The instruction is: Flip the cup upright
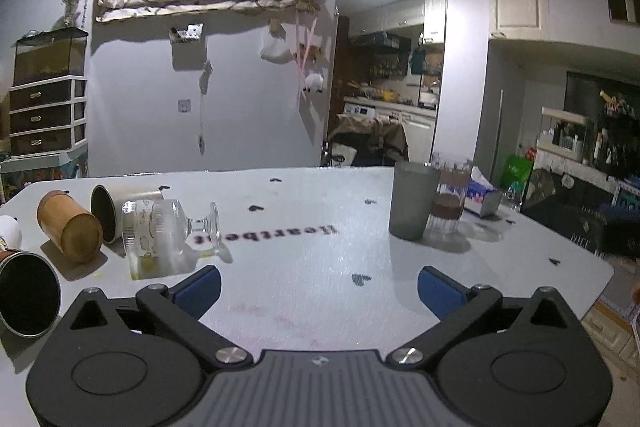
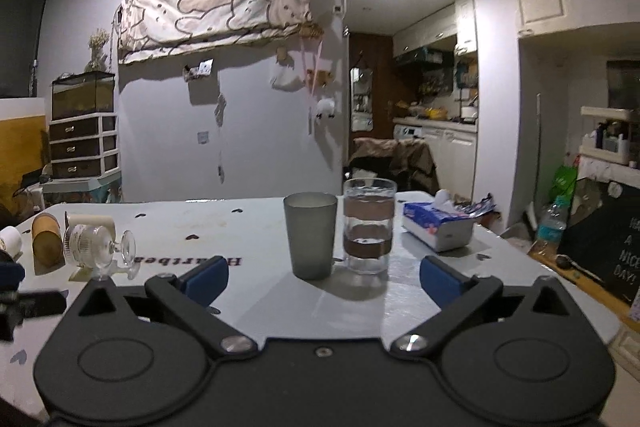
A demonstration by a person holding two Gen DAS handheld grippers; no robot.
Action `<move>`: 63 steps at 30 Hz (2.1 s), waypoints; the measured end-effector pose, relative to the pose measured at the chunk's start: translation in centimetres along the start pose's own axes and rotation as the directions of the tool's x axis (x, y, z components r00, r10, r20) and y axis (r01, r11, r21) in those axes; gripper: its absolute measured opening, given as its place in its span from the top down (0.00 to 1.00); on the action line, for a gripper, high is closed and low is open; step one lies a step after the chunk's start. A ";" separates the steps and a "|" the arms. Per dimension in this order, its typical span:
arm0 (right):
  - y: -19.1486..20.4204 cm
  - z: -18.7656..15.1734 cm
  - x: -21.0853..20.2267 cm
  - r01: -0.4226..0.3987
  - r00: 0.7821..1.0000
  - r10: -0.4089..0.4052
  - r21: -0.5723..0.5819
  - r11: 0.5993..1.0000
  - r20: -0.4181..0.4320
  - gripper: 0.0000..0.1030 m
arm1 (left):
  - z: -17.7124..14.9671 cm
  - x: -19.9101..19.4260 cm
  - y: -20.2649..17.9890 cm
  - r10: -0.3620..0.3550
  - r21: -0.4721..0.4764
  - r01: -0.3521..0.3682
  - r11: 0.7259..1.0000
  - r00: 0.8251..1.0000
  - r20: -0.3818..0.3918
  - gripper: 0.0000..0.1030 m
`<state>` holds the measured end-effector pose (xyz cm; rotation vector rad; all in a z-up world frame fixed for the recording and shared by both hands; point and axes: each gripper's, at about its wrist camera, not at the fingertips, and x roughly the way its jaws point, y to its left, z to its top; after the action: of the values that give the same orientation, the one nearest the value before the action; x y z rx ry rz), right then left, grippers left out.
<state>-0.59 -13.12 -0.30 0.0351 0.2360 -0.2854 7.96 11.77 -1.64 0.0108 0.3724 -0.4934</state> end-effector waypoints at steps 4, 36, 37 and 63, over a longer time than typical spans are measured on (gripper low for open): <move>0.6 -0.8 -1.8 0.002 1.000 -0.001 -0.030 1.000 0.022 0.00 | 0.0 -0.9 -0.6 -0.001 0.007 0.000 1.000 1.000 0.025 0.00; 1.9 -1.9 -5.7 0.007 0.999 -0.007 -0.007 1.000 0.039 0.00 | -0.1 -3.9 -1.0 0.052 0.024 -0.053 0.998 0.997 0.050 0.00; 1.9 -1.9 -5.7 0.007 0.999 -0.007 -0.008 1.000 0.039 0.00 | -0.1 -3.9 -1.0 0.051 0.024 -0.052 0.998 0.997 0.049 0.00; 1.8 -2.4 -5.8 0.007 0.999 -0.007 -0.010 1.000 0.033 0.00 | -0.1 -4.0 -0.9 0.051 0.022 -0.052 0.998 0.998 0.047 0.00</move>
<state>-5.99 -9.63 -1.29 0.0199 0.2043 -0.2916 4.30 12.85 -0.24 0.0315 0.3201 -0.4464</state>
